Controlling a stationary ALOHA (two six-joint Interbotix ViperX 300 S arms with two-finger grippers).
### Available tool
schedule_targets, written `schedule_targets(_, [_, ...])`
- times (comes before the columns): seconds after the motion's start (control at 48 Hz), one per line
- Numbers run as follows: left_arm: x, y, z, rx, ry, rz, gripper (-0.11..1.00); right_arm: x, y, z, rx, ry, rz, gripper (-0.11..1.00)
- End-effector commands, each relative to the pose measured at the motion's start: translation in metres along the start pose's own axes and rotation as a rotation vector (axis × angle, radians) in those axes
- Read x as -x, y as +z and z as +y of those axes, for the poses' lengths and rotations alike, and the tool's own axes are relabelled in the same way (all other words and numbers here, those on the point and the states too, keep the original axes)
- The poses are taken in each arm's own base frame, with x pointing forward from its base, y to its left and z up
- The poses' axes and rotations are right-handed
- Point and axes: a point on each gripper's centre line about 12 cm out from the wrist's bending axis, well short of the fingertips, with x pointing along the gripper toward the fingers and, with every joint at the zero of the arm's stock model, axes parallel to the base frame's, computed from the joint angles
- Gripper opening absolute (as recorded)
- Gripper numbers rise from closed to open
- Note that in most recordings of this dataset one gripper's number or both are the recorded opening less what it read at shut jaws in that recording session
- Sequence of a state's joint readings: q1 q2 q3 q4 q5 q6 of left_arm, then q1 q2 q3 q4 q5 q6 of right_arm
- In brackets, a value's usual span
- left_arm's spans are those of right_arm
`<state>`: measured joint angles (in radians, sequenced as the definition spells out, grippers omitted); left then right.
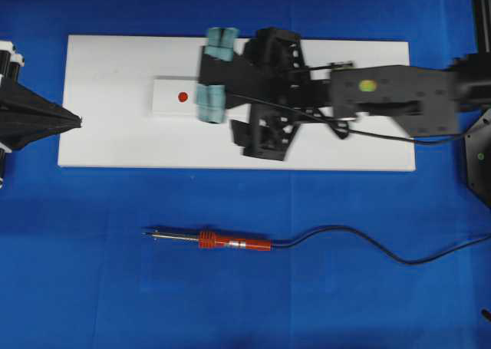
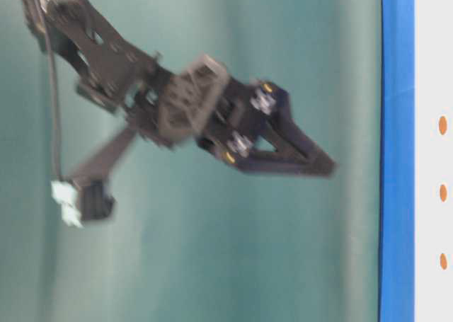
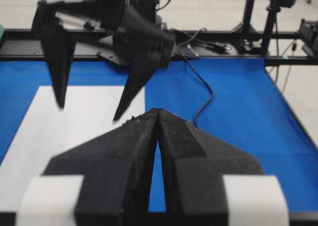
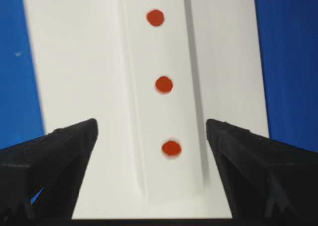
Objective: Touch the tip of the soldering iron to the mark.
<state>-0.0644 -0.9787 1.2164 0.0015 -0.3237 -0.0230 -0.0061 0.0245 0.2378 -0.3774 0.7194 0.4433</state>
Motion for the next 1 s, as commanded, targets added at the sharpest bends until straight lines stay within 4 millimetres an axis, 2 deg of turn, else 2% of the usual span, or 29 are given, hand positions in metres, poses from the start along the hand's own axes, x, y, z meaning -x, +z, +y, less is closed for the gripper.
schedule_targets(0.0, [-0.002, 0.006, -0.001, 0.004, -0.007, -0.017, 0.02, 0.040, 0.003, -0.010, -0.020, 0.014, -0.080, 0.85])
schedule_targets(0.187, [-0.002, 0.005, -0.001, 0.013, -0.007, -0.014, 0.02, 0.086, -0.032, -0.026, -0.045, 0.042, -0.164, 0.85])
schedule_targets(0.354, [0.000, 0.008, -0.001, 0.013, -0.007, -0.026, 0.02, 0.130, -0.076, -0.040, -0.079, 0.091, -0.298, 0.84])
schedule_targets(0.458, [0.002, 0.011, -0.001, 0.013, -0.008, -0.040, 0.02, 0.147, -0.102, -0.047, -0.090, 0.113, -0.369, 0.84])
schedule_targets(0.625, [0.004, 0.014, -0.002, 0.010, -0.008, -0.053, 0.02, 0.159, -0.146, -0.056, -0.112, 0.139, -0.438, 0.84])
schedule_targets(0.771, [0.004, 0.013, -0.002, 0.011, -0.008, -0.052, 0.02, 0.160, -0.175, -0.059, -0.132, 0.153, -0.470, 0.84])
schedule_targets(0.979, [0.004, 0.013, -0.002, 0.010, -0.008, -0.050, 0.02, 0.159, -0.199, -0.062, -0.159, 0.167, -0.498, 0.84])
